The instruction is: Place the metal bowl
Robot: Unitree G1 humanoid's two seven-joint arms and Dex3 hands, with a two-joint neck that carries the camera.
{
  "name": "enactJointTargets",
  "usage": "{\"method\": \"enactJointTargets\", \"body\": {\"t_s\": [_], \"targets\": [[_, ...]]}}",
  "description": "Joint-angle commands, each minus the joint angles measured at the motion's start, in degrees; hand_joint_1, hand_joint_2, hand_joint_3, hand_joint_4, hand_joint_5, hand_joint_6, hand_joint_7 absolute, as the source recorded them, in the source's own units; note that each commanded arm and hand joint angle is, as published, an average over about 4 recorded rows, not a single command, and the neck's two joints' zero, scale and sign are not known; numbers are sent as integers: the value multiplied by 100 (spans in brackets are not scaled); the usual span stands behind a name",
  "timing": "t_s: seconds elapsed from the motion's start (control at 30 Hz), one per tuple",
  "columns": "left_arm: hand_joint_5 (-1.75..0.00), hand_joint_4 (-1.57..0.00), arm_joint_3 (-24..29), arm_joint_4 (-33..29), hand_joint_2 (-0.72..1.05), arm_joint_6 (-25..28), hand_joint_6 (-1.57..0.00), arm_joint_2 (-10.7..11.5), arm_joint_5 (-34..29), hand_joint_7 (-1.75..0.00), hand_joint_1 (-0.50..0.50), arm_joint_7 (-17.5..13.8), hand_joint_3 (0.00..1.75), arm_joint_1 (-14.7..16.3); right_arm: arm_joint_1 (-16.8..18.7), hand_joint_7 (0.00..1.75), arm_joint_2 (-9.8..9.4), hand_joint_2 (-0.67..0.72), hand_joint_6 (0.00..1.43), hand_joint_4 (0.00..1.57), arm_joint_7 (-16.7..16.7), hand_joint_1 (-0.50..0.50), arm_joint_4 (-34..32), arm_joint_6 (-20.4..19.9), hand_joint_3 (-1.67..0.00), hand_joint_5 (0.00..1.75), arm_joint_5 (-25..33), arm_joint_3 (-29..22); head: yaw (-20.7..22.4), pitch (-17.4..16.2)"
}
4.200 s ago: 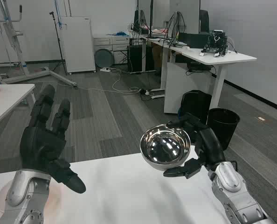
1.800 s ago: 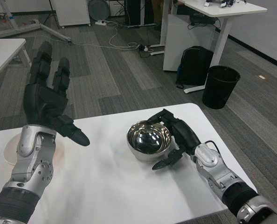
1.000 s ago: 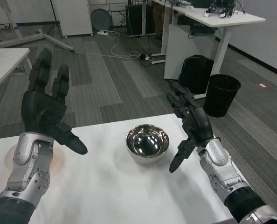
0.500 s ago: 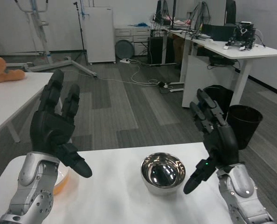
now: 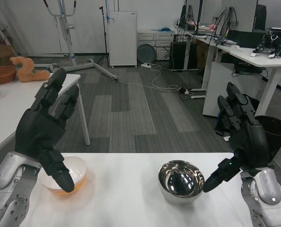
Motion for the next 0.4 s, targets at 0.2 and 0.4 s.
{"method": "enactJointTargets", "body": {"t_s": [0.2, 0.4], "targets": [[0, 0, 85, -99, -72, 18, 0, -150, 30, -21, -50, -118, 0, 138, -145, 10, -29, 68, 0, 0, -25, -46, 70, -78, 0, 0, 22, 27, -61, 71], [0, 0, 73, -54, -72, 21, 0, -203, 27, -21, -50, -168, 0, 78, -145, 7, 3, 66, 0, 0, -48, -46, 70, -124, 0, 0, 25, 45, -182, 94]]}}
